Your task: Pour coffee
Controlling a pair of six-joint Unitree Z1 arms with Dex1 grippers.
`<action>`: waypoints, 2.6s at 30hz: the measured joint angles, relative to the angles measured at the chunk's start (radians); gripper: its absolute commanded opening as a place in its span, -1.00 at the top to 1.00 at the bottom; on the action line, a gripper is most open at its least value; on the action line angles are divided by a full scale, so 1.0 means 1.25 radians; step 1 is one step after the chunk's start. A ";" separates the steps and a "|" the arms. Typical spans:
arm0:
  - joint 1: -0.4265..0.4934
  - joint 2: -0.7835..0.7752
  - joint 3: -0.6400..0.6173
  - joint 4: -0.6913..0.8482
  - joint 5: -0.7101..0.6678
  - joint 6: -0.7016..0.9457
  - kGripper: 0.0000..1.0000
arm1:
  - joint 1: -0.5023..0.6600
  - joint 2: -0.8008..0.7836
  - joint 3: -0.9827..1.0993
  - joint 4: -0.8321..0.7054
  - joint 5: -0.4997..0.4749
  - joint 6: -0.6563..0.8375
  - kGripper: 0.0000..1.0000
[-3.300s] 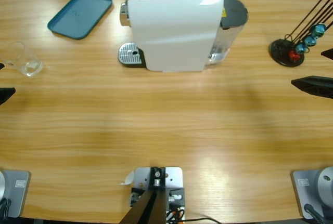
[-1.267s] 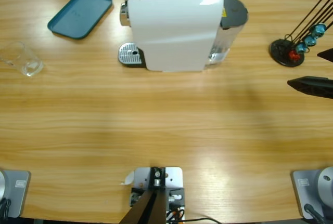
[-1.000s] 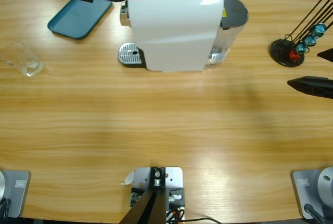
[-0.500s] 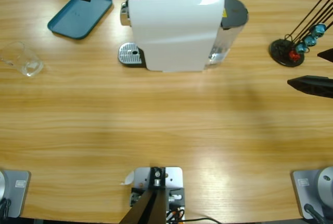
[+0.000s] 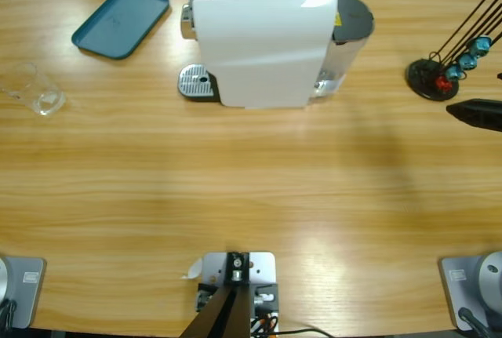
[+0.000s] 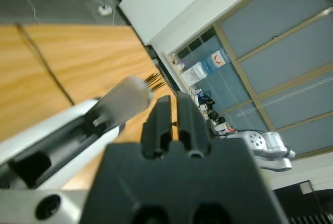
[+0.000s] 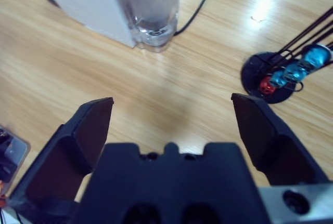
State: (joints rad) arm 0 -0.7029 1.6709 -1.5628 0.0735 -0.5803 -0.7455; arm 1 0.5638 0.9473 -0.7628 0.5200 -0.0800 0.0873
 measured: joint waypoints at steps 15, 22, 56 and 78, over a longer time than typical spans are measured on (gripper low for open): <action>-0.164 -0.157 0.332 0.196 0.559 0.805 -0.95 | -0.155 0.075 0.034 -0.052 -0.177 0.130 -0.87; -0.162 -0.397 0.639 0.195 0.607 0.736 -1.00 | -0.174 0.179 0.183 -0.355 -0.262 0.160 -0.85; -0.161 -0.443 0.732 0.002 0.646 0.655 -1.00 | -0.279 0.319 0.296 -0.686 -0.234 0.157 -0.42; -0.161 -0.417 0.732 -0.030 0.641 0.650 -1.00 | -0.291 0.337 0.296 -0.714 -0.223 0.157 0.06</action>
State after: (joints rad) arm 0 -0.9045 1.1491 -0.6482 0.0366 0.2204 0.0674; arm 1 0.1995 1.3691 -0.3926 -0.3727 -0.3592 0.2840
